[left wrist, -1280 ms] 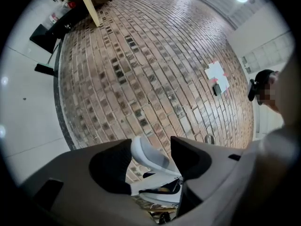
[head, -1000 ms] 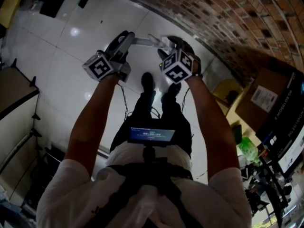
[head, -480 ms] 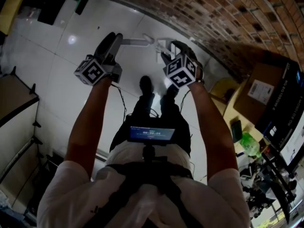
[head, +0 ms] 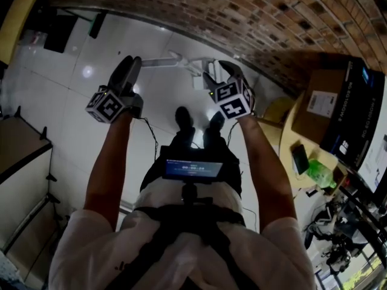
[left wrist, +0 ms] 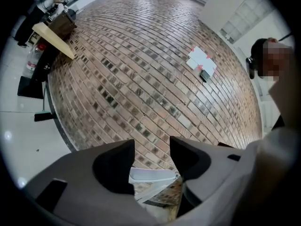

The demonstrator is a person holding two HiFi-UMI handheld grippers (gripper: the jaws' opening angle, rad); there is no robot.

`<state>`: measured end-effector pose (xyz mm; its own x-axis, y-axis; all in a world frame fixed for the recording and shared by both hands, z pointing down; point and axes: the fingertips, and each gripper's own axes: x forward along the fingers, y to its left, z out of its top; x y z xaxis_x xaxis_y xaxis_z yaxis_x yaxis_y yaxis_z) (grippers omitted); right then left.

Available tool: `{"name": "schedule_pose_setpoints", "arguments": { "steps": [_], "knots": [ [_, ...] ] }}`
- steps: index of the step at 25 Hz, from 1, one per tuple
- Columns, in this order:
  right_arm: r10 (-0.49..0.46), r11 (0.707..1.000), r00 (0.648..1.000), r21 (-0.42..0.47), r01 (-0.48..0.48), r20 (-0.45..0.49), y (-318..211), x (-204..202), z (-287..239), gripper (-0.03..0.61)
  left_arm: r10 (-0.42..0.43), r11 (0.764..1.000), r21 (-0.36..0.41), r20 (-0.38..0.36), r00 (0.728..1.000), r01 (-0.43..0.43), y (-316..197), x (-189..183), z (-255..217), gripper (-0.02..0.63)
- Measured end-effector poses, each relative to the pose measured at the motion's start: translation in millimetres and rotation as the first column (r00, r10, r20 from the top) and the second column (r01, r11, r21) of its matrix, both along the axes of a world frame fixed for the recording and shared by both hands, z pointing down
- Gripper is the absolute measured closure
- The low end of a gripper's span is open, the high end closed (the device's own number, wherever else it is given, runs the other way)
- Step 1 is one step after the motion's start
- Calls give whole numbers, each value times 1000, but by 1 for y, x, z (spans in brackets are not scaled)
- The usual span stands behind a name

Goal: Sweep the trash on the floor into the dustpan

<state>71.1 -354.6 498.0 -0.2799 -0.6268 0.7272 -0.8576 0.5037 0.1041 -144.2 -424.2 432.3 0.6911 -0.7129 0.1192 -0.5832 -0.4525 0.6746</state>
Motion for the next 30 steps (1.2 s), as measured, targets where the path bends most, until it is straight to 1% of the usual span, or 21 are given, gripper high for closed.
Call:
{"name": "schedule_pose_setpoints", "arguments": {
  "steps": [1, 3, 4, 5, 7, 9, 11, 13, 15, 16, 18, 20, 21, 23, 24, 27, 30],
  "knots": [
    [23, 1000, 1000, 10, -23, 15, 0, 2, -5, 331, 2, 1000, 13, 27, 1000, -2, 2, 0, -3, 383],
    [71, 997, 997, 33, -72, 42, 1, 8, -14, 380, 19, 999, 41, 59, 998, -22, 9, 2, -5, 405],
    [91, 995, 994, 43, -94, 53, 2, 11, -18, 381, 29, 998, 49, 59, 998, -32, 13, 4, -7, 417],
    [109, 992, 992, 53, -112, 61, 3, 14, -22, 398, 37, 998, 51, 53, 998, -40, 17, 7, -9, 417],
    [135, 988, 988, 70, -140, 71, 6, 19, -27, 441, 42, 998, 42, 51, 998, -44, 25, 11, -10, 444],
    [149, 984, 986, 81, -156, 79, 10, 24, -31, 456, 38, 999, 35, 58, 998, -40, 32, 12, -11, 459],
    [156, 982, 984, 90, -164, 90, 14, 28, -36, 501, 41, 998, 43, 53, 998, -43, 38, 15, -16, 499],
    [160, 981, 982, 96, -170, 103, 17, 31, -39, 522, 37, 997, 60, 61, 997, -41, 44, 19, -23, 515],
    [159, 980, 981, 102, -170, 109, 23, 35, -42, 534, 39, 996, 72, 64, 997, -44, 53, 24, -25, 535],
    [157, 980, 982, 104, -169, 108, 27, 39, -43, 534, 40, 996, 74, 75, 996, -46, 60, 28, -26, 535],
    [155, 980, 982, 107, -167, 106, 39, 47, -44, 545, 38, 996, 76, 95, 995, -45, 77, 38, -28, 557],
    [155, 979, 981, 113, -167, 114, 50, 58, -47, 549, 31, 996, 79, 101, 994, -39, 95, 50, -31, 559],
    [154, 978, 981, 119, -168, 121, 56, 63, -49, 554, 28, 996, 82, 101, 994, -37, 105, 57, -33, 578],
    [151, 976, 980, 136, -169, 132, 68, 72, -55, 563, 31, 995, 91, 98, 995, -40, 126, 72, -35, 578],
    [150, 975, 979, 145, -170, 137, 76, 76, -58, 567, 32, 995, 90, 100, 994, -42, 138, 78, -36, 596],
    [143, 969, 978, 176, -170, 155, 97, 88, -70, 578, 27, 996, 85, 113, 993, -37, 169, 97, -41, 606],
    [127, 966, 978, 204, -161, 167, 115, 100, -81, 578, 21, 995, 98, 117, 993, -33, 196, 112, -46, 606]
  ]
}}
